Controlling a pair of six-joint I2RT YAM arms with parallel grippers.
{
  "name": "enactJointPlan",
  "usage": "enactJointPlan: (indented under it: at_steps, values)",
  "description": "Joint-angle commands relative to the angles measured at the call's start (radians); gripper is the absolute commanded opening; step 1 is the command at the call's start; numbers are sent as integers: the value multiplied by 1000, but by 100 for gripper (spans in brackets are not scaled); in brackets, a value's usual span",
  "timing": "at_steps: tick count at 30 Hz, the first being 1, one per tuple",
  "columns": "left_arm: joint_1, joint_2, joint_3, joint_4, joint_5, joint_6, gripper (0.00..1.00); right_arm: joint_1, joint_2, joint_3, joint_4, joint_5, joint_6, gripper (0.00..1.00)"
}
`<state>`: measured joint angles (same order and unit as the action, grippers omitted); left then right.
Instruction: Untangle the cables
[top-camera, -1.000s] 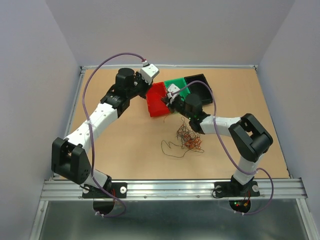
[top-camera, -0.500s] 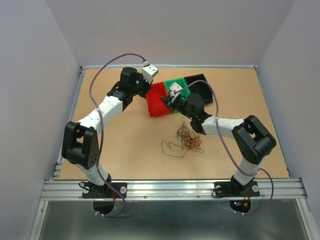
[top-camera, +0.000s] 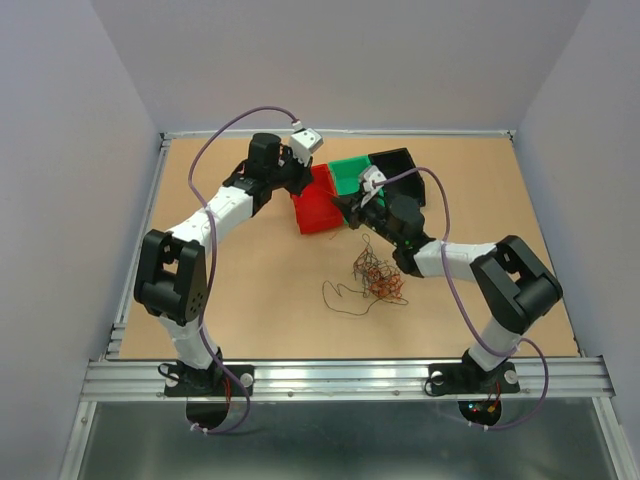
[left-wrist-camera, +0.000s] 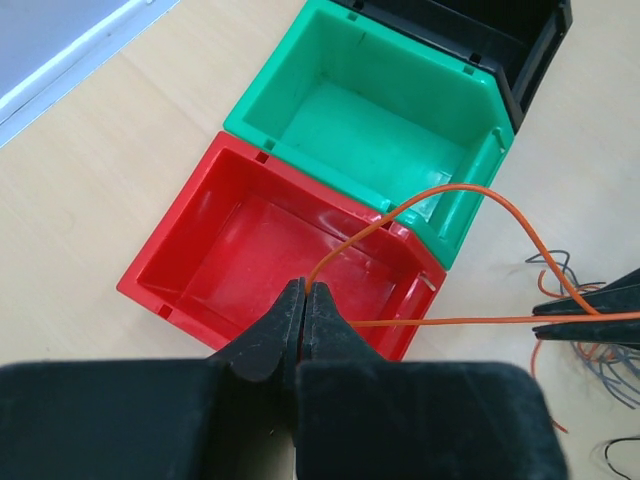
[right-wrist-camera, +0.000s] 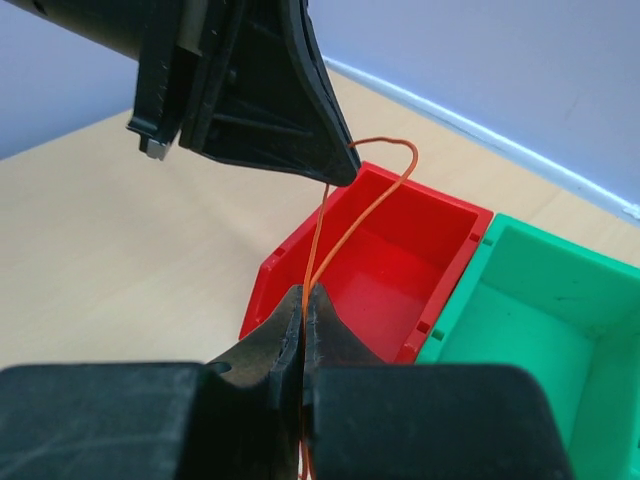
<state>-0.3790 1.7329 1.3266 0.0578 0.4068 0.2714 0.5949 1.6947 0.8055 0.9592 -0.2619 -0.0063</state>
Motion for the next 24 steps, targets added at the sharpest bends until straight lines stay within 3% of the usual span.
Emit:
enactJointPlan:
  at_steps: [1,8,15,24]
  values:
    - [101,28,43,62,-178,31,2,-10,-112,-46,205,-29,31,1]
    - [140,42,45,97,-178,8,26,-9,-158,-88,204,-155,15,1]
    - [158,51,49,103,-192,2,29,-10,-199,-117,204,-155,23,0]
    - [158,51,45,91,-143,0,34,-40,-199,-63,222,13,156,1]
